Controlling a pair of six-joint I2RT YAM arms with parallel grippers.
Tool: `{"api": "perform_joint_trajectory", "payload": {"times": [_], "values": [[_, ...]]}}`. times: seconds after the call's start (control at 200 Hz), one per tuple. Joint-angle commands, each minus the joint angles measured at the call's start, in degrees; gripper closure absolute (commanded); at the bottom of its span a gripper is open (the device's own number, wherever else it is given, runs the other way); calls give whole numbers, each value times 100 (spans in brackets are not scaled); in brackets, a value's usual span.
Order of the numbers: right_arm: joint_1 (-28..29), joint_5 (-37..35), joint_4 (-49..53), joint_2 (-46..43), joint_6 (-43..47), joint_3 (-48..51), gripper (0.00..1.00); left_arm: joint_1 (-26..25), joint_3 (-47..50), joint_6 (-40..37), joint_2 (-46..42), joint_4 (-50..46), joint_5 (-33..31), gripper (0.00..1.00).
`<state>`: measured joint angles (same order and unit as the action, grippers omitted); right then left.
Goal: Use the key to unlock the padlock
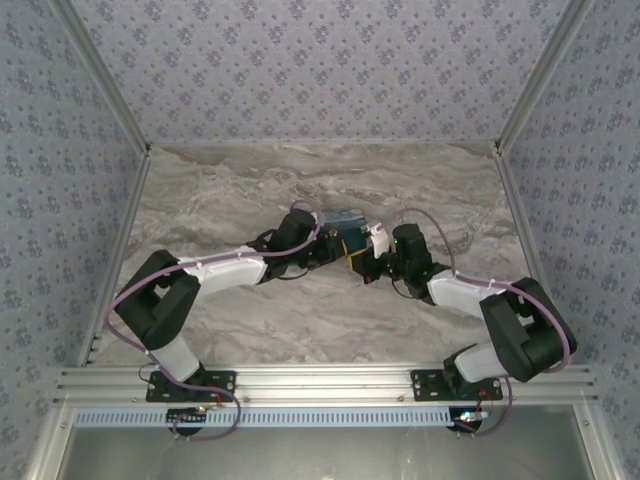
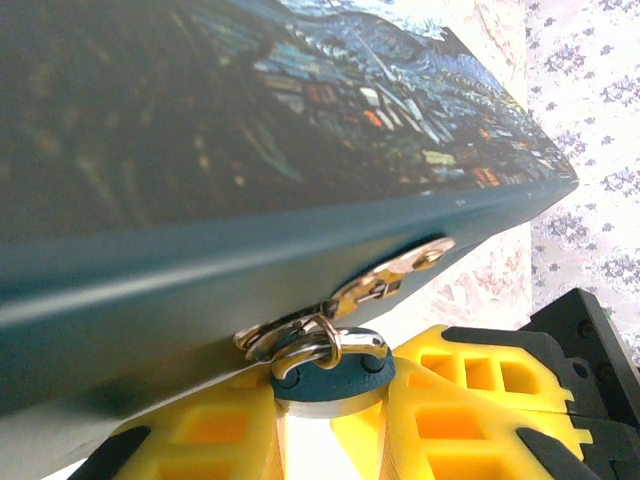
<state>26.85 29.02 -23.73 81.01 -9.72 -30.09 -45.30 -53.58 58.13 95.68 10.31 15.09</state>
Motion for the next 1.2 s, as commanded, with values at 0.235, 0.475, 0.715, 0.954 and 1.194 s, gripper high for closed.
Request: {"api": "perform_joint_trajectory", "payload": {"times": [0.235,0.475,0.715,0.954,1.194], "values": [[65,408,-993,-80,172,-734,100,-162,6,-120,-27,-377,407,77],[110,167,-846,-138,291,-253,100,-93,-22,-71,-167,-399,407,77],[77,866,-861,-90,-180,-184,100,63,31,-310,-285,-529,570,77],[302,63,-638,-293,218,-44,100,135,-80,-561,-381,-1016,742,77],[564,-723,-398,-612,667,3,100,165,-154,-675,-432,-1320,791,77]]}}
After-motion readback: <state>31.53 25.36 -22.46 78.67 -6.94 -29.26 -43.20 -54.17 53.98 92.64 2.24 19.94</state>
